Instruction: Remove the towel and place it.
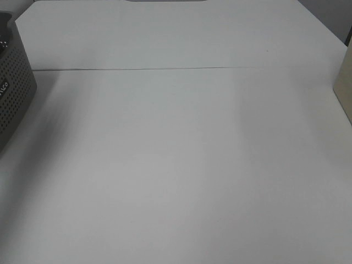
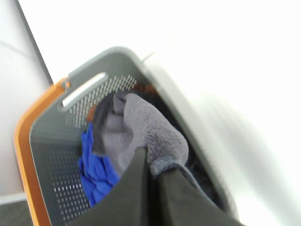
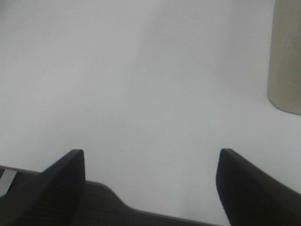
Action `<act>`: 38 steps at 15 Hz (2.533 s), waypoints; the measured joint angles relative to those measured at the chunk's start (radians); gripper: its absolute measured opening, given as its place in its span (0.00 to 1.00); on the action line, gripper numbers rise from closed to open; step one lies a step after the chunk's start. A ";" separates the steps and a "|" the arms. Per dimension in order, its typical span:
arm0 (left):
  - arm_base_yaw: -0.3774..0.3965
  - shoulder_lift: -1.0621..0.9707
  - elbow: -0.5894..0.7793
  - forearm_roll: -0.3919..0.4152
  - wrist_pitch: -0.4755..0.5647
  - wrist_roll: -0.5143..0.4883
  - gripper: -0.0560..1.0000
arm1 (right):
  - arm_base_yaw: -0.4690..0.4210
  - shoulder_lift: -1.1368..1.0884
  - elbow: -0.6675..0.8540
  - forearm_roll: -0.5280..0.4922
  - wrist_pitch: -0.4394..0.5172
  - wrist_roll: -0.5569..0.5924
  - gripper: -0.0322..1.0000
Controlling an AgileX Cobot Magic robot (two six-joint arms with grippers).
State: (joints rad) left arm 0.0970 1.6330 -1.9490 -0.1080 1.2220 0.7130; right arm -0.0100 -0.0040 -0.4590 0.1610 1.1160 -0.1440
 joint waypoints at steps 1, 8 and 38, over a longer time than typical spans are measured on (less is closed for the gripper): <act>-0.068 -0.070 0.000 -0.001 0.001 -0.023 0.05 | 0.000 0.000 0.000 0.000 0.000 0.000 0.77; -0.350 -0.130 0.000 0.013 0.001 -0.048 0.05 | 0.000 0.000 0.000 0.000 0.000 0.000 0.77; -1.050 -0.096 0.003 0.404 -0.226 0.126 0.05 | 0.264 1.472 -0.328 1.378 -0.130 -1.622 0.77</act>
State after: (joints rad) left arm -0.9530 1.5370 -1.9460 0.2960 0.9960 0.8390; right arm 0.2540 1.4680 -0.7870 1.5390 0.9860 -1.7660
